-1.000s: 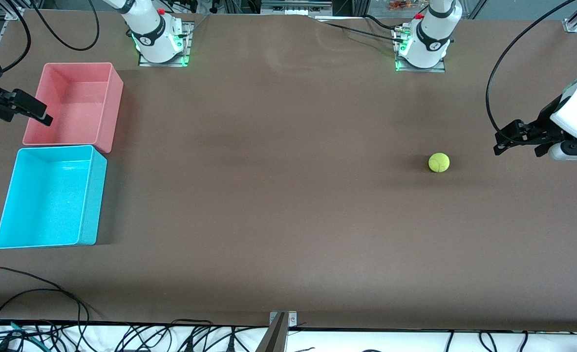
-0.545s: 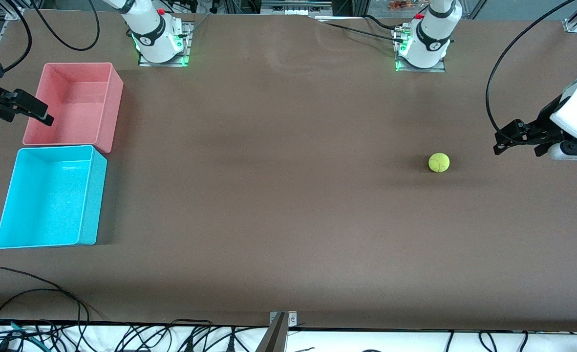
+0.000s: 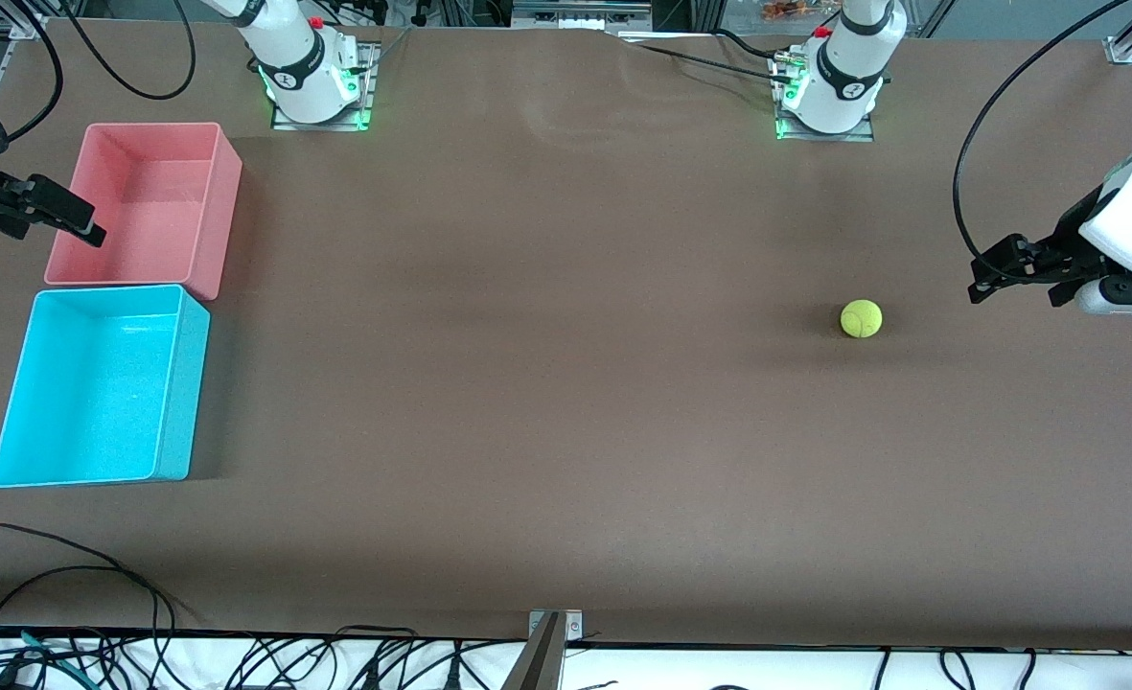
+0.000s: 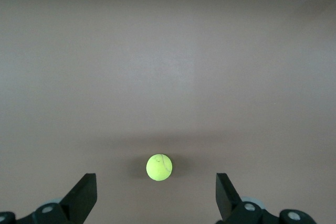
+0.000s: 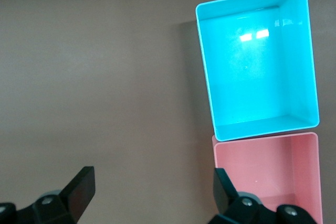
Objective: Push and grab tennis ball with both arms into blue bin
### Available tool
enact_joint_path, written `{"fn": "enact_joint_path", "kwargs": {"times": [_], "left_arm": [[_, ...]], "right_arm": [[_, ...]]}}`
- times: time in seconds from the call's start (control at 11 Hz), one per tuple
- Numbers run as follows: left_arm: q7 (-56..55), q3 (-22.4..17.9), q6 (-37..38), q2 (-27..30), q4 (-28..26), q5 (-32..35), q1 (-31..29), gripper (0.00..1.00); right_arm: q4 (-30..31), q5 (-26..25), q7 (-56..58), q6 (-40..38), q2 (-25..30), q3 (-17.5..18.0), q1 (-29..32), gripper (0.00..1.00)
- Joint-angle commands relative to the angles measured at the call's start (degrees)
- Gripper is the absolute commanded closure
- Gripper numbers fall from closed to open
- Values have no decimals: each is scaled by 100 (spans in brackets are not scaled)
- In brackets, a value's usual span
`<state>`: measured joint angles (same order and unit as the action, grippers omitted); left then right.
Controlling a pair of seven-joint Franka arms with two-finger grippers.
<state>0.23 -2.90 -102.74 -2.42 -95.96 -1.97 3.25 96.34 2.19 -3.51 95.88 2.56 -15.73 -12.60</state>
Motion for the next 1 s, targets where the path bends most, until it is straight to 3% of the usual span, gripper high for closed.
{"fn": "enact_joint_path", "kwargs": {"times": [0.0,0.91], "left_arm": [[-58,18,105,-21,104,-41,-26,0],[-49,18,114,-30,95,-41,-26,0]], "right_arm": [[-116,36,8,-113,-37,-9,-23,0],[-116,36,17,-113,-37,-18,-23,0]]}}
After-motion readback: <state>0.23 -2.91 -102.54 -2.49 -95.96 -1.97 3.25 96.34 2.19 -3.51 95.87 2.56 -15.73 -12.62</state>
